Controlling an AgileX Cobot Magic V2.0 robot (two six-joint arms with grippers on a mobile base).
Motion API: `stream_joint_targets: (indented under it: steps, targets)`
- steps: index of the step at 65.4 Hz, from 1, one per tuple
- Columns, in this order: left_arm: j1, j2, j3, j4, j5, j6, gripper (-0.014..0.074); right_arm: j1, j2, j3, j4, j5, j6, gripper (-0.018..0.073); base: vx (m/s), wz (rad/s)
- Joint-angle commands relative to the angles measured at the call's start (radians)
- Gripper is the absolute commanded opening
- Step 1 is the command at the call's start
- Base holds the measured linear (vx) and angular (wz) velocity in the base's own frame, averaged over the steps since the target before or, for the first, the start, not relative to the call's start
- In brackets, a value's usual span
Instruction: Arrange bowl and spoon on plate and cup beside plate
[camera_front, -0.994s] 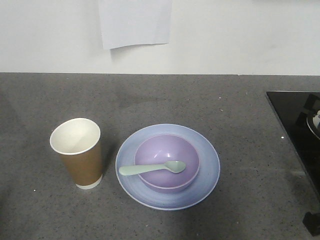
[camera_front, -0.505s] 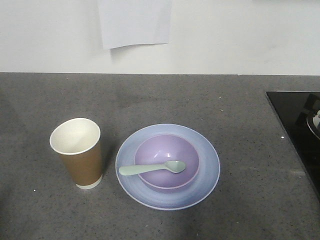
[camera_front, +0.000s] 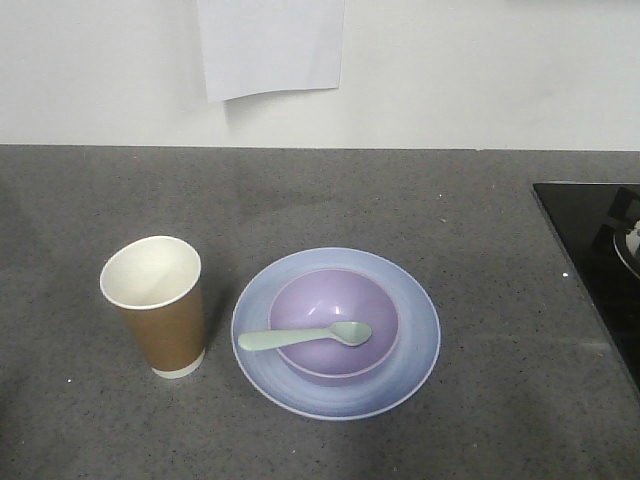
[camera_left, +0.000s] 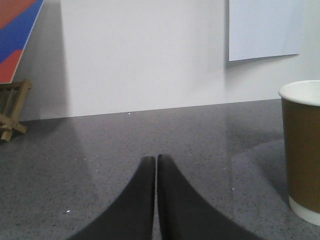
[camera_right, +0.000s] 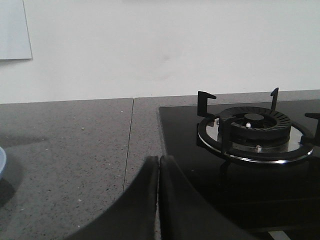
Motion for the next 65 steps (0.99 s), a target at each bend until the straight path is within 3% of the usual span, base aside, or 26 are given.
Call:
stream_joint_targets:
  steps: [1, 10, 24, 65]
  targets:
    - [-0.001, 0.004, 0.025, -0.001, -0.069, -0.008, -0.0007, -0.006, -0.014, 0.016, -0.033, -0.067, 0.009, -0.0004, 0.00, 0.00]
    - [-0.001, 0.004, 0.025, -0.001, -0.069, -0.008, -0.0007, 0.004, -0.014, 0.016, -0.028, -0.070, 0.016, -0.0004, 0.00, 0.00]
    - [-0.001, 0.004, 0.025, -0.001, -0.069, -0.008, -0.0007, 0.084, -0.014, 0.016, -0.083, -0.091, 0.015, -0.0004, 0.00, 0.00]
    - [-0.001, 0.004, 0.025, -0.001, -0.069, -0.008, -0.0007, 0.085, -0.014, 0.015, -0.053, -0.061, 0.043, -0.0003, 0.00, 0.00]
